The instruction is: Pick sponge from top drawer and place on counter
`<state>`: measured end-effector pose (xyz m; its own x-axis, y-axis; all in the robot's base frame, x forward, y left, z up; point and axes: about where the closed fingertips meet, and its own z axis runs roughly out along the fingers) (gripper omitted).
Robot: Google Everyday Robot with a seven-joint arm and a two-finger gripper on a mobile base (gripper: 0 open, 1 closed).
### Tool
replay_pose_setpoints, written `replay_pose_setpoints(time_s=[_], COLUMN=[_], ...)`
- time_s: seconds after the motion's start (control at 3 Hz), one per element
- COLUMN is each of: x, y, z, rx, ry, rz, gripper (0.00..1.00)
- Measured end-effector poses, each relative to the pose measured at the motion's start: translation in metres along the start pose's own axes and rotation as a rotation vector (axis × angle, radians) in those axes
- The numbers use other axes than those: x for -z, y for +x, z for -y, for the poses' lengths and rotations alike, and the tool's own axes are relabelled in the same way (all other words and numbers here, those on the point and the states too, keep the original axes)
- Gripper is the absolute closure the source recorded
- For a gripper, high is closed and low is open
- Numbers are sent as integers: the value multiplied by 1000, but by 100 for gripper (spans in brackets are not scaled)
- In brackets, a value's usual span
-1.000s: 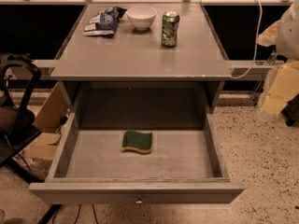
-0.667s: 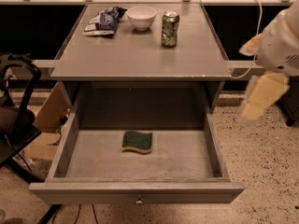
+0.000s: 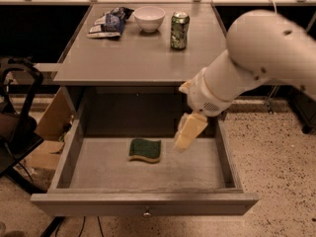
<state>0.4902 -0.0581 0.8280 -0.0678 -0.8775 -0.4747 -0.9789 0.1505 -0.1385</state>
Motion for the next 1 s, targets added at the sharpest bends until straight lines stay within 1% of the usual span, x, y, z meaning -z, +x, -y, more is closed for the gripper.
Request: replay_pose_setpoints(time_s=[0.33, 0.67, 1.0], x=[-46, -101, -147], y=[-18, -27, -24], z=[1, -1, 12], rx=[-4, -20, -17], ry=[-12, -42, -58], rz=[49, 64, 71], gripper=[0, 0, 0])
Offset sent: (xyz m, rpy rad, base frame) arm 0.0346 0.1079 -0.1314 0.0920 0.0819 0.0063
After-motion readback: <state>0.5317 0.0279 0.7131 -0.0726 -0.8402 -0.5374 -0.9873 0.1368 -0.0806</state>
